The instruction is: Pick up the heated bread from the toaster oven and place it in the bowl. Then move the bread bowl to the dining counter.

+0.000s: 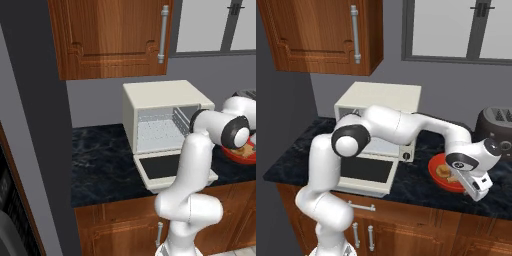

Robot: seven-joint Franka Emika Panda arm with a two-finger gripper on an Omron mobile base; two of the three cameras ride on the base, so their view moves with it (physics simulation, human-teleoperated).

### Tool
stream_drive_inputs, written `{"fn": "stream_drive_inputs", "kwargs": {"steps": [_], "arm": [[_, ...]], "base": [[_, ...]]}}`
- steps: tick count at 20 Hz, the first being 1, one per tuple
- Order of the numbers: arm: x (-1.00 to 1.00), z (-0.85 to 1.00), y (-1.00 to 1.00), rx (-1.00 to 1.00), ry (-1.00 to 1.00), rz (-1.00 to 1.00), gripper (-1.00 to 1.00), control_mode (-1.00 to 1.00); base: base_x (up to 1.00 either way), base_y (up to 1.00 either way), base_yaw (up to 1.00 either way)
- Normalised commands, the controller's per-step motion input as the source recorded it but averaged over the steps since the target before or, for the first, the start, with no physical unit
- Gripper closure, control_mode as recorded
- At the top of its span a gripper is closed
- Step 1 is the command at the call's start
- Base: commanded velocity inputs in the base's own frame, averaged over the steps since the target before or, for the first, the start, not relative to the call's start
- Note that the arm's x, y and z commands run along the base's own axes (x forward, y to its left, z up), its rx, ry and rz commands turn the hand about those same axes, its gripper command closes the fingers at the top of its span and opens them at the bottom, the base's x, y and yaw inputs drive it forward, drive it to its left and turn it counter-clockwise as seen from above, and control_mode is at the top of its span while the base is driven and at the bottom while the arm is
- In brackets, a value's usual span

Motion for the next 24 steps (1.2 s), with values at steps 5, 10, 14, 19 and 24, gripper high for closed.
{"fn": "stream_drive_inputs", "kwargs": {"steps": [5, 10, 14, 19, 24], "arm": [[0.19, -0.27, 0.0, 0.04, 0.01, -0.3, -1.0, -1.0], [0.17, -0.6, 0.0, 0.0, 0.02, -0.3, -1.0, -1.0], [0.33, -0.22, 0.01, 0.0, 0.0, -0.27, -1.0, -1.0], [0.32, -0.17, 0.03, 0.0, 0.0, -0.23, -1.0, -1.0], [0.06, -0.27, 0.01, 0.0, 0.02, -0.08, 1.0, -1.0]], "base": [[0.0, 0.0, 0.0], [0.0, 0.0, 0.0], [0.0, 0.0, 0.0], [0.0, 0.0, 0.0], [0.0, 0.0, 0.0]]}}
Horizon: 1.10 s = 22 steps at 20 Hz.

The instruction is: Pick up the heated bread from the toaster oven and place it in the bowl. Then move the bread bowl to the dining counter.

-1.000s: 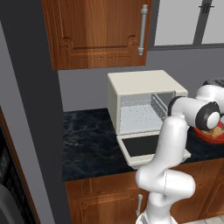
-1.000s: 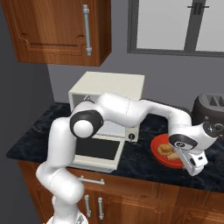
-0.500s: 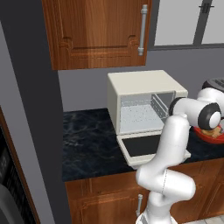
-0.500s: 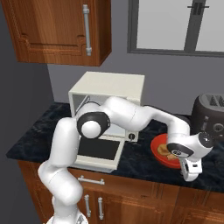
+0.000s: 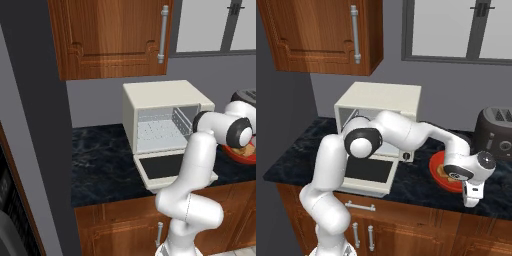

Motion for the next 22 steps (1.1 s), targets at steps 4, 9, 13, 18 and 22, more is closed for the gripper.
{"fn": "stream_drive_inputs", "kwargs": {"steps": [4, 9, 13, 18, 22], "arm": [[0.0, 0.0, 0.0, 0.0, 0.0, 0.0, 1.0, -1.0], [-0.01, 0.0, 0.0, 0.0, -0.02, 0.0, 1.0, -1.0], [-0.2, 0.01, 0.11, 0.0, -0.06, 0.0, 1.0, -1.0], [-0.38, 0.54, 0.25, 0.0, -0.19, 0.0, 1.0, -1.0], [-0.42, 0.9, 0.52, 0.0, -0.26, 0.0, 1.0, -1.0]], "base": [[0.0, 0.0, 0.0], [0.0, 0.0, 0.0], [0.0, 0.0, 0.0], [0.0, 0.0, 0.0], [0.0, 0.0, 0.0]]}}
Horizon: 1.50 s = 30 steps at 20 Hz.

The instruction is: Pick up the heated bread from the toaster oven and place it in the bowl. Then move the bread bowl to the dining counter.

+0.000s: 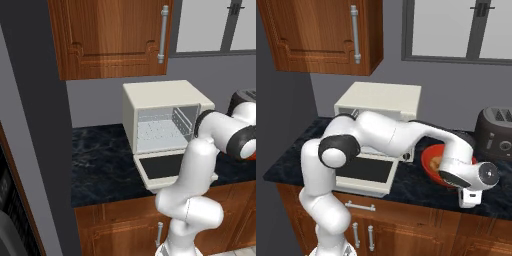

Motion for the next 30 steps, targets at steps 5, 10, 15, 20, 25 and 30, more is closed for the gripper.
{"fn": "stream_drive_inputs", "kwargs": {"steps": [5, 10, 15, 20, 25, 30], "arm": [[-0.29, 1.0, 0.68, 0.0, -0.23, 0.0, 1.0, -1.0], [-0.2, 1.0, 0.89, 0.0, -0.11, 0.03, 1.0, -1.0], [-0.04, 0.99, 0.99, 0.0, -0.04, 0.07, 1.0, -1.0], [0.08, 0.79, 1.0, 0.0, -0.04, 0.09, 1.0, -1.0], [0.06, 0.51, 1.0, 0.0, -0.01, 0.13, 1.0, -1.0], [-0.01, 0.18, 1.0, -0.01, 0.0, 0.17, 1.0, -1.0]], "base": [[0.0, 0.0, 0.0], [0.0, 0.0, 0.0], [0.0, 0.0, 0.0], [0.0, 0.0, 0.0], [0.0, 0.0, 0.0], [0.0, 0.0, 0.0]]}}
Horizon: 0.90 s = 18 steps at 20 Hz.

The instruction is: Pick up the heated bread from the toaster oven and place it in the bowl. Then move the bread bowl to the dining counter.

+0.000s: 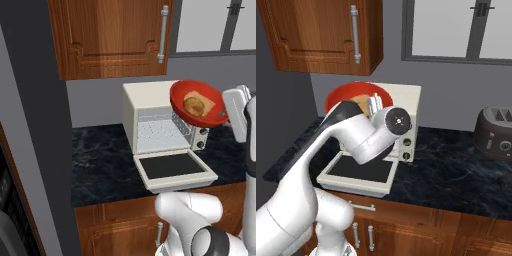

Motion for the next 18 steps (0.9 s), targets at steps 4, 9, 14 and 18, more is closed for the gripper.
{"fn": "stream_drive_inputs", "kwargs": {"steps": [4, 9, 14, 18], "arm": [[-0.24, -0.02, 0.55, -0.03, -0.01, 0.2, 1.0, 1.0], [0.0, 0.0, 0.0, 0.0, 0.0, 0.0, 1.0, 1.0], [0.0, 0.0, 0.0, 0.0, 0.0, 0.0, 1.0, 1.0], [0.0, 0.0, 0.0, 0.0, 0.0, 0.0, 1.0, 1.0]], "base": [[-0.19, 0.06, 0.1], [-0.99, -0.05, 0.81], [-0.81, -0.22, 0.94], [-0.66, -0.16, 0.98]]}}
